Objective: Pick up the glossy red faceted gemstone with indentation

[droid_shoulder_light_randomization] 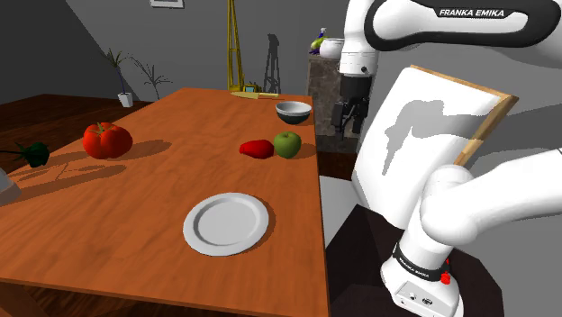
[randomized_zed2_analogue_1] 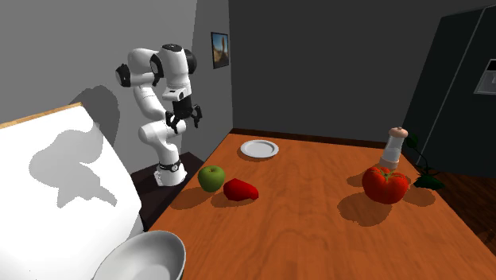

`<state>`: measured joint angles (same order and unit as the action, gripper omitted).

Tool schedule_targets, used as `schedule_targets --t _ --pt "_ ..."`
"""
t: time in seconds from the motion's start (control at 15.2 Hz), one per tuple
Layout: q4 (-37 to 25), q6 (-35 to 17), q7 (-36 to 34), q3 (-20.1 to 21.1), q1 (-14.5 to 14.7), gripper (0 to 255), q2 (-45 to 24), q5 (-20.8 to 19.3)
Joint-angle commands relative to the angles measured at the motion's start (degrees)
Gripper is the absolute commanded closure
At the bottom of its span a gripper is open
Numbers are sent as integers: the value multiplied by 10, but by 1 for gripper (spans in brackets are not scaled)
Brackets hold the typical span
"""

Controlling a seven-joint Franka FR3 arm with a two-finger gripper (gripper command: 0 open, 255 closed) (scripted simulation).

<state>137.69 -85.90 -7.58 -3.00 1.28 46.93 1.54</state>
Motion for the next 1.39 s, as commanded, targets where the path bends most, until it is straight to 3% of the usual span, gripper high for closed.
schedule_targets --t 0.0,0.66,1.32 --pt "0 0 0 0 0 0 0 0" --pt "-90 -134 115 -34 30 0 -213 -22" --pt "-252 -203 222 -46 53 0 -431 -11"
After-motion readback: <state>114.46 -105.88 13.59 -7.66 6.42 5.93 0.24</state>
